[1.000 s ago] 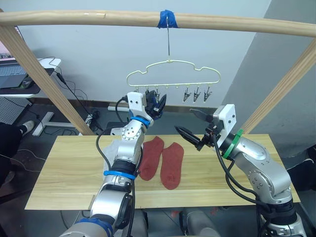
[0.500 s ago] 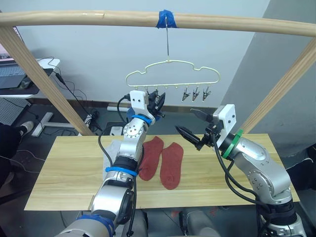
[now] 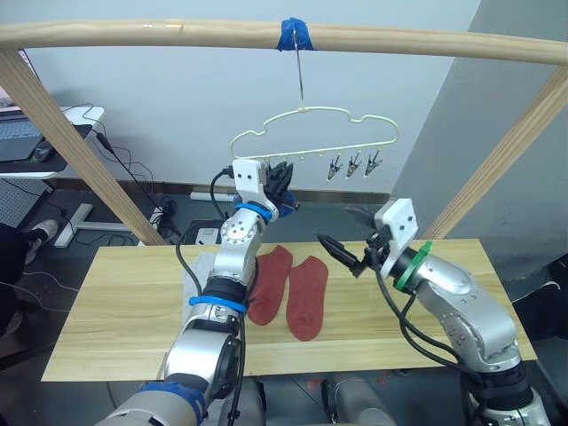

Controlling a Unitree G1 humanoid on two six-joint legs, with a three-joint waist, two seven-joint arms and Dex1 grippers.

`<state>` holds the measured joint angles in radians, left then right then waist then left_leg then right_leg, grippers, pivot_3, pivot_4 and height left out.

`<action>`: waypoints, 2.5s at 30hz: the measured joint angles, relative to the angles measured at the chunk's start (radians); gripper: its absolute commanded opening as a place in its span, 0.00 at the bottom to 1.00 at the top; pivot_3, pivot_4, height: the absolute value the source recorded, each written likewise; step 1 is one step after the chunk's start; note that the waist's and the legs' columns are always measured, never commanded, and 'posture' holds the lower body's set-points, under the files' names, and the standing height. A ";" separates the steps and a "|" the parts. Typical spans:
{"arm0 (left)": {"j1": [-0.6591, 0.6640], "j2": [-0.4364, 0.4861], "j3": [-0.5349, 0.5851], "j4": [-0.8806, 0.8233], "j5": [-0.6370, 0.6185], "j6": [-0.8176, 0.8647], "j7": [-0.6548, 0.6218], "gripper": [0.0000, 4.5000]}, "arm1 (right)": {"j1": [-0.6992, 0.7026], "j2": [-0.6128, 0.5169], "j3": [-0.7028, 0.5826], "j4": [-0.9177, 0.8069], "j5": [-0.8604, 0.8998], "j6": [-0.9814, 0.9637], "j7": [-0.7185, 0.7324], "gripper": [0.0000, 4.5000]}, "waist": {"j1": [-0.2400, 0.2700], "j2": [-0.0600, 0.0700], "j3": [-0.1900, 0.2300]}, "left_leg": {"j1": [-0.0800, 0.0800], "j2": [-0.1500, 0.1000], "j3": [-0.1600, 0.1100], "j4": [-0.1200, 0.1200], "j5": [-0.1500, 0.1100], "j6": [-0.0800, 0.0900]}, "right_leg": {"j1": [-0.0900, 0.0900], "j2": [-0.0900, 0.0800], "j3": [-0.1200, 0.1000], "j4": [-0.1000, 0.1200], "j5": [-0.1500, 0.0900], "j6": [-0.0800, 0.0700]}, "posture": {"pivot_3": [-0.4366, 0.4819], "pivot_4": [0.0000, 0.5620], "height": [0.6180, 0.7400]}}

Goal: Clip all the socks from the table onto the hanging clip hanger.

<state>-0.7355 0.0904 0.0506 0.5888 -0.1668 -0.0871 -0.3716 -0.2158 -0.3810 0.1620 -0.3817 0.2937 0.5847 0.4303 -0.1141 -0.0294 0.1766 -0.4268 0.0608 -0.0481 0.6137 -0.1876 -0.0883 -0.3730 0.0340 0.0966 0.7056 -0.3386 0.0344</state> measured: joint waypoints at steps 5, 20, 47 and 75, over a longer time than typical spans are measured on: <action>0.010 0.054 0.049 -0.148 -0.177 0.341 -0.109 0.04 | -0.029 0.034 0.103 0.235 -0.107 -0.038 0.007 1.00 | -0.006 0.000 0.000 | 0.001 0.001 0.000 0.000 0.000 0.000 | 0.000 0.001 0.000 0.002 0.000 0.000 | 0.35 0.30 1.00; -0.003 0.190 0.229 -0.332 -0.539 1.003 -0.140 0.04 | -0.238 0.246 0.230 0.965 -0.339 -0.357 0.020 0.86 | 0.011 0.000 0.001 | 0.004 0.001 -0.001 0.000 0.000 0.000 | 0.001 0.000 -0.001 0.004 0.001 -0.003 | 0.43 0.30 1.00; 0.056 0.161 0.230 -0.411 -0.598 1.066 -0.142 0.04 | 0.041 0.188 0.076 0.212 -0.011 -0.163 0.230 0.00 | 0.027 0.000 0.001 | 0.008 0.001 0.000 -0.002 0.001 -0.002 | 0.004 0.001 0.001 0.005 -0.001 0.001 | 0.39 0.26 1.00; 0.035 0.164 0.195 -0.392 -0.645 1.105 -0.178 0.04 | -0.020 0.245 -0.013 0.208 0.158 -0.095 0.213 0.00 | 0.026 0.000 0.001 | 0.004 0.001 0.000 -0.002 0.001 -0.001 | 0.000 0.001 0.001 0.003 -0.001 0.001 | 0.37 0.27 1.00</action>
<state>-0.7001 0.2539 0.2458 0.1968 -0.8117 1.0175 -0.5495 -0.2356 -0.1360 0.1486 -0.1740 0.4514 0.4893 0.6436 -0.0882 -0.0291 0.1778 -0.4228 0.0620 -0.0480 0.6116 -0.1871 -0.0897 -0.3728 0.0346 0.0971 0.7089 -0.3398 0.0357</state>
